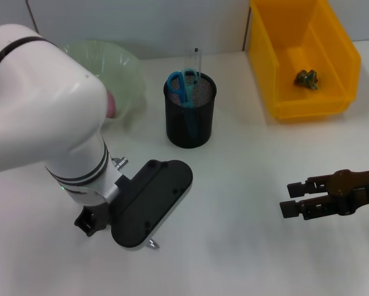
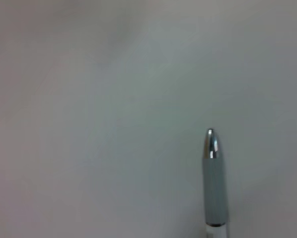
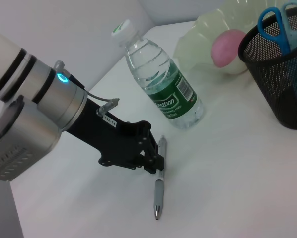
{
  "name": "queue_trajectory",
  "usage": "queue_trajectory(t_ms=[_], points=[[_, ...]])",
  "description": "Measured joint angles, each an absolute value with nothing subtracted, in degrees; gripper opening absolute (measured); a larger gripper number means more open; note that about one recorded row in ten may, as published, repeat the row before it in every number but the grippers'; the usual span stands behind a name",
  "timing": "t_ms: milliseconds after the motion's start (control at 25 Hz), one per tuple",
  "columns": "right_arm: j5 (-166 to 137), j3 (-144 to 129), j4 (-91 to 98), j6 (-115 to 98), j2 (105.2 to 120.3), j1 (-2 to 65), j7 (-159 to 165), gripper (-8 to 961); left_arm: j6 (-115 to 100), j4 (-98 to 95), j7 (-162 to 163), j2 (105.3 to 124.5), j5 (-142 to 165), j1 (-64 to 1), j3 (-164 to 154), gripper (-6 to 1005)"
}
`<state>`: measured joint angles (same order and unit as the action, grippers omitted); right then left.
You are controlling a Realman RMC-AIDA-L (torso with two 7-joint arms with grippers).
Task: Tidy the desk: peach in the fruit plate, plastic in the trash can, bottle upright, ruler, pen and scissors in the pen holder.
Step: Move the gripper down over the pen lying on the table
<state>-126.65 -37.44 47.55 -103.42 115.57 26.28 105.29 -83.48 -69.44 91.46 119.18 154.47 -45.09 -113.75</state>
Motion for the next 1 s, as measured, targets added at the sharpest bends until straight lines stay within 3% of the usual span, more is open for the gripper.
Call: queue_trajectory(t_ms=[400,920,1000], points=[[-126.6,-37.7,47.5,-103.0,115.74,26.2,105.3,807,-85.7,-71.5,91.6,119.18,153.5,-45.4,-110.1,31],[-126.6,-38.1,47.5,-102.8,115.75,26.3,105.6,807,-86.8,-71.3,96.8,119.18,153.8,-46.0,-110.2,55],[-126.6,-38.1,47.5,-102.8,115.75,26.3,105.6,807,-86.8,-71.3,96.8,119.18,153.8,-46.0,-110.2,131]])
